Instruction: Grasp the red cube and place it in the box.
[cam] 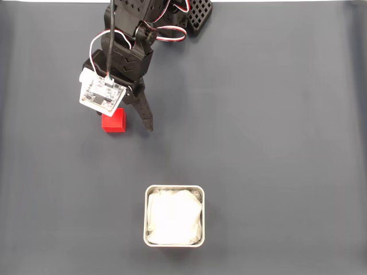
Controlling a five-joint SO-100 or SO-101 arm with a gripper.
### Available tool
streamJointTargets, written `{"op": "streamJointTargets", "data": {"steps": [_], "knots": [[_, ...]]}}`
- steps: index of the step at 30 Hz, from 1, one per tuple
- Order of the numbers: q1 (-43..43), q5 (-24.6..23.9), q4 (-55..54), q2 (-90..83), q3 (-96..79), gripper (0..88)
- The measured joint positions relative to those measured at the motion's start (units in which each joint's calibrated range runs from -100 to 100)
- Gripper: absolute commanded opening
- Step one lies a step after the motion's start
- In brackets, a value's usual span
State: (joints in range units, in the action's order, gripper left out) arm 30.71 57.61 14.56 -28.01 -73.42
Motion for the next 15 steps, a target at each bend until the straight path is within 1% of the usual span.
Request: {"op": "streamJointTargets", "data": {"steps": [15], "knots": [[-0.7, 0.2, -1.0, 1.3, -0.1, 42.8]]}}
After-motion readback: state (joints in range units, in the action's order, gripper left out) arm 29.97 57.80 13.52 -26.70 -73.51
